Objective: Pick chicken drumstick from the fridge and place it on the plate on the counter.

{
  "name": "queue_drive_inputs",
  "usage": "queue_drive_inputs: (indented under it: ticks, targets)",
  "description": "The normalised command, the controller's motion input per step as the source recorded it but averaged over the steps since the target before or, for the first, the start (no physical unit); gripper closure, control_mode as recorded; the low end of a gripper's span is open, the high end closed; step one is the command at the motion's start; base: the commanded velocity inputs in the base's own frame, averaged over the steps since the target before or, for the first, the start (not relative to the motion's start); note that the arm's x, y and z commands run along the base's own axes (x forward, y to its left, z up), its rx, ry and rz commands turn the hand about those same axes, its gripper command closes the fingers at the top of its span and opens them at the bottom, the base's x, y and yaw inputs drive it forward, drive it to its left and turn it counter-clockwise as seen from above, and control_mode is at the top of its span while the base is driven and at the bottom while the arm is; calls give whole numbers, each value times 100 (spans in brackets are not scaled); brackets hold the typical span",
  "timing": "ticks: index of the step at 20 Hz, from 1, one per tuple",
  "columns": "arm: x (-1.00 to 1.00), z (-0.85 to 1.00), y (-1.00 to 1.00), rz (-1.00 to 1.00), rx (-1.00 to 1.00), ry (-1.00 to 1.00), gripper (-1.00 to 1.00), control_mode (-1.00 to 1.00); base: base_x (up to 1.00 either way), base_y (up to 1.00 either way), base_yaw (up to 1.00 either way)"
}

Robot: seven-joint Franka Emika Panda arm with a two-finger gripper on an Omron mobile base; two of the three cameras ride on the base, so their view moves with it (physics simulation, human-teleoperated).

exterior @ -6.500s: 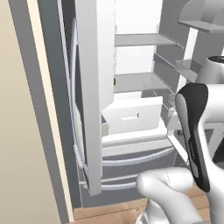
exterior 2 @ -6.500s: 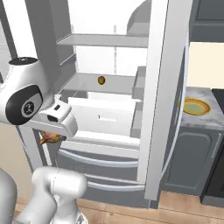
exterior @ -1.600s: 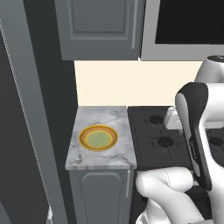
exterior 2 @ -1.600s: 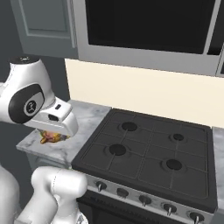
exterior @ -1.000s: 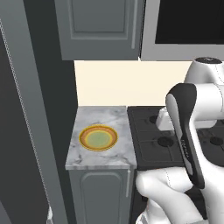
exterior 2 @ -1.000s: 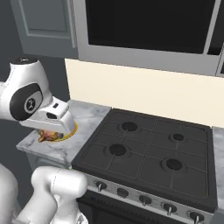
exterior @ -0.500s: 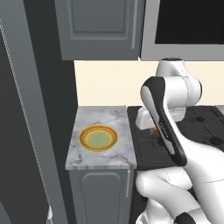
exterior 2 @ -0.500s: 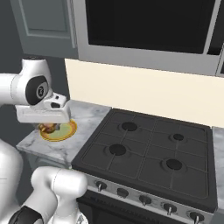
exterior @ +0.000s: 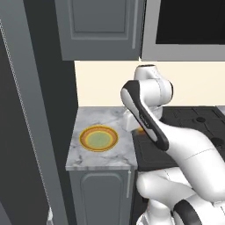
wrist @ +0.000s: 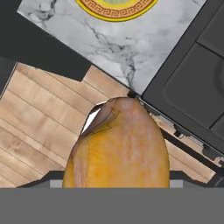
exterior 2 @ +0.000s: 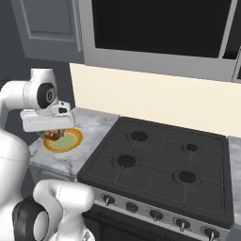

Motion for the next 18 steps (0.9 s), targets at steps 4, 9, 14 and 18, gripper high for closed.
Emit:
queue_drive_inputs:
  ticks: [4, 9, 14, 18]
  targets:
    - [53, -47, 17, 16, 1, -2, 100, -100, 0, 0, 0]
    - [37, -40, 1, 16, 7, -10, 100, -100, 0, 0, 0]
    - [26, -31, 4, 11, 10, -15, 100, -100, 0, 0, 0]
    - [35, -22, 17, 8, 8, -9, 100, -100, 0, 0, 0]
